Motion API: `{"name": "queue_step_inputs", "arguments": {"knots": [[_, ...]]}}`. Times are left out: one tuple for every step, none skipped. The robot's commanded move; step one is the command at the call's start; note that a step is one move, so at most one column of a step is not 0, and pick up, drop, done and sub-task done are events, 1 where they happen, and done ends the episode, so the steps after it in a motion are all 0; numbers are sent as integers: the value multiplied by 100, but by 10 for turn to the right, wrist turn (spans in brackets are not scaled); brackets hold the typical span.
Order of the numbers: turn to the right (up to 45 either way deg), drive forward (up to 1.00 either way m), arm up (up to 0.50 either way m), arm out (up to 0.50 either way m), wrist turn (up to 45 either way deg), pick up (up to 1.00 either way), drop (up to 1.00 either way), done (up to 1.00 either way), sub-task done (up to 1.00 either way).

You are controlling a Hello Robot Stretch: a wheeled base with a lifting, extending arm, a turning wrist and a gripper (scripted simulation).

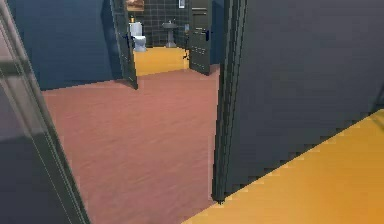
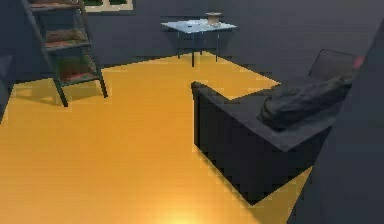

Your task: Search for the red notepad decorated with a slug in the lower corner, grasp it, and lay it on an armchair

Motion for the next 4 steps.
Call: {"name": "queue_step_inputs", "arguments": {"knots": [[0,40,0,0,0,0,0,0,0],[-90,0,0,0,0,0,0,0,0],[0,75,0,0,0,0,0,0,0],[-30,0,0,0,0,0,0,0,0]]}}
